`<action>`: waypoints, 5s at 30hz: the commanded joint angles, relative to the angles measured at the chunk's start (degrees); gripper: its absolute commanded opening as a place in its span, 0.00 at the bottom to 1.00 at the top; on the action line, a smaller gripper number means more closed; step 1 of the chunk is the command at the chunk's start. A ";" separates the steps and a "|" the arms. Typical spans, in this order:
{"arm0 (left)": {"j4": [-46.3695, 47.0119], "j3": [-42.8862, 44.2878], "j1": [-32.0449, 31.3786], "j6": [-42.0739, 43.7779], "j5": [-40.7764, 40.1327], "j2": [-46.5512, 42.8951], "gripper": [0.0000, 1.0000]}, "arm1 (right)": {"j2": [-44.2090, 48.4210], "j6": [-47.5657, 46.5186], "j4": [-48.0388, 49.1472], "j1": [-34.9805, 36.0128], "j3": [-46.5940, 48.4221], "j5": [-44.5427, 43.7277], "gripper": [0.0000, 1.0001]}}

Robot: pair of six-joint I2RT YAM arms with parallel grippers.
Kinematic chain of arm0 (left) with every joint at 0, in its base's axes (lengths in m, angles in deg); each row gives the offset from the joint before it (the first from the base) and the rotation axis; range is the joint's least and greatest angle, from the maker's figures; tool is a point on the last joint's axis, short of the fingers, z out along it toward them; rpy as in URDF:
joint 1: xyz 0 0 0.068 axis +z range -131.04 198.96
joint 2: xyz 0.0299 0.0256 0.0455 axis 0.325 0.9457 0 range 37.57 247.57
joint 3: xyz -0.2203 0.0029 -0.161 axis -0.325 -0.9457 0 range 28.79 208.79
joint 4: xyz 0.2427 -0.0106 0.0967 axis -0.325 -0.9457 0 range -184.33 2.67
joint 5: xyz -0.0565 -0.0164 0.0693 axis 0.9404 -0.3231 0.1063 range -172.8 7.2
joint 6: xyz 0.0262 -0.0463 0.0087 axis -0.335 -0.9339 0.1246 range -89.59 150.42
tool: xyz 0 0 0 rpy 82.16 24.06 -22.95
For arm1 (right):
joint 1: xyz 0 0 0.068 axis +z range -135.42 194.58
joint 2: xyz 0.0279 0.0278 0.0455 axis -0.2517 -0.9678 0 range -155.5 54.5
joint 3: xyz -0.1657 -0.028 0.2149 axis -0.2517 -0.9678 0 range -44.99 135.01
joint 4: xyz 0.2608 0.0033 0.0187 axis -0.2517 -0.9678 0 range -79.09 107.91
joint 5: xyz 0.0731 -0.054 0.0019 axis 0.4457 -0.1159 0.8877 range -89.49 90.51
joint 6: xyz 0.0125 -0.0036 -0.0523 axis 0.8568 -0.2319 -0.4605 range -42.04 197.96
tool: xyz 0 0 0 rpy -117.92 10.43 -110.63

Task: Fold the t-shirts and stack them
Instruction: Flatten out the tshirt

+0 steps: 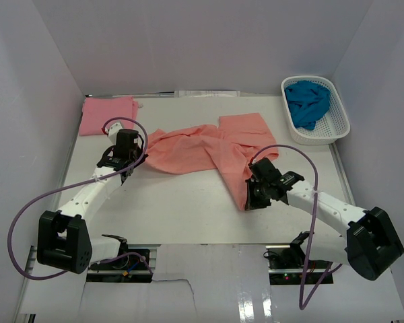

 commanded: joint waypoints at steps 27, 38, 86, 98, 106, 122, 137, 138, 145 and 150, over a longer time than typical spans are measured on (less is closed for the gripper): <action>1.73 -1.05 0.00 1.26 0.31 -0.68 0.00 | -5.71 3.71 8.60 6.38 -1.89 -2.74 0.44; 1.90 -1.14 -0.08 1.35 0.40 -0.77 0.00 | -4.84 3.63 5.18 6.99 -1.10 -6.16 0.46; -10.14 27.27 21.18 7.60 21.81 -13.59 0.00 | -0.98 -18.96 -17.32 -11.99 65.79 -1.25 0.08; -5.13 23.74 21.27 6.54 20.35 -33.29 0.00 | 25.56 -22.83 5.15 -11.99 52.62 9.40 0.08; -3.11 25.84 21.18 6.01 21.49 -32.59 0.00 | 33.93 -25.73 16.25 -11.99 48.81 7.37 0.08; 1.11 5.90 21.27 -0.67 25.88 -10.02 0.00 | 5.02 -18.70 8.49 -12.51 41.81 -8.10 0.08; -0.29 47.51 19.07 -4.01 39.05 34.53 0.00 | -44.52 -14.75 0.62 -28.68 98.43 19.27 0.08; -0.90 51.99 18.99 -4.10 42.37 36.73 0.00 | -47.25 -10.92 0.43 -29.73 104.48 22.37 0.08; 1.89 60.36 19.16 -3.04 43.64 30.82 0.00 | -27.89 0.29 32.65 -38.44 76.30 37.86 0.08; 20.32 25.63 19.07 -4.71 46.01 12.88 0.00 | -12.52 -0.07 37.79 -38.36 41.01 40.86 0.08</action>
